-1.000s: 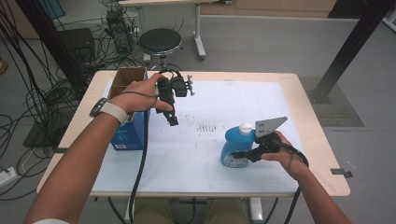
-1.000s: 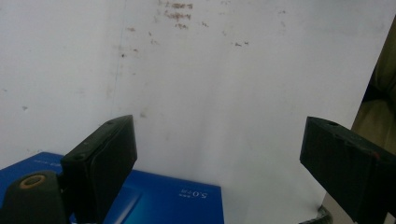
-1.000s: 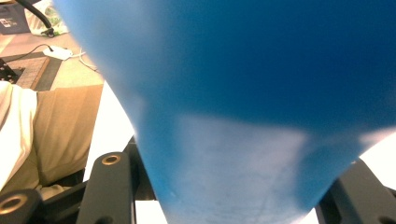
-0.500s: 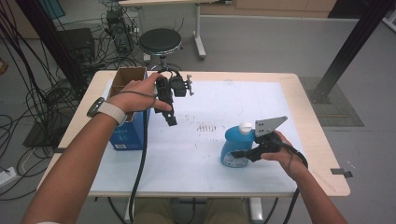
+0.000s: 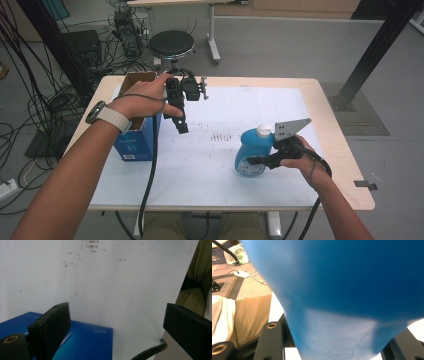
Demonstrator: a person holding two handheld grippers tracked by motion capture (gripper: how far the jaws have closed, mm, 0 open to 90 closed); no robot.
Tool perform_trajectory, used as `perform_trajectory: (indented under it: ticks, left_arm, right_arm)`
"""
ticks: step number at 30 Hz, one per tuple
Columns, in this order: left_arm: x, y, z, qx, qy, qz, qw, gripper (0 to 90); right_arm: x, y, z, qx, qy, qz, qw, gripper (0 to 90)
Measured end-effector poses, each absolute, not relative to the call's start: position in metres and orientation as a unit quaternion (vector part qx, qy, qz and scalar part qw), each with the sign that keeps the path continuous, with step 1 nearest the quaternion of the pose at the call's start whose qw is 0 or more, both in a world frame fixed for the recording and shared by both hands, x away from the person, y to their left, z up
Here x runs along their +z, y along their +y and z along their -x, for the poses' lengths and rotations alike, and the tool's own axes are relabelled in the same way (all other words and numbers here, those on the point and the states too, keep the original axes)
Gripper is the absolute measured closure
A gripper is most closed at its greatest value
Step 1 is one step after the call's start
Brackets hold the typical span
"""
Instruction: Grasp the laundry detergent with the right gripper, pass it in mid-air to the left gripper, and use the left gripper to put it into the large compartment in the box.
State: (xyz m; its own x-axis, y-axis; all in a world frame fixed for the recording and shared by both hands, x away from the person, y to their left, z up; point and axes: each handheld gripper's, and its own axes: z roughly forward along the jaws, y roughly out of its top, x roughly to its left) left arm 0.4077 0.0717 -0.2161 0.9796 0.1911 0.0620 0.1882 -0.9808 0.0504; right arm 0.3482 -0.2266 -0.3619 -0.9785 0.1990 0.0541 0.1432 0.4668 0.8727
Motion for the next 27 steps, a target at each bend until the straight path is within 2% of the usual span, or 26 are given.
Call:
perform_trajectory:
  ticks: [14, 27]
  left_arm:
    - [-0.178, 0.055, -0.385, 0.037, 0.079, -0.996, 0.014, 8.5]
    - [-0.156, 0.039, -0.361, 0.034, 0.061, -0.998, 0.001, 8.4]
  right_arm:
    - [-0.318, -0.203, -0.341, 0.500, 0.862, -0.085, 0.019, 43.9]
    - [-0.295, -0.171, -0.340, 0.491, 0.869, -0.058, 0.006, 43.8]
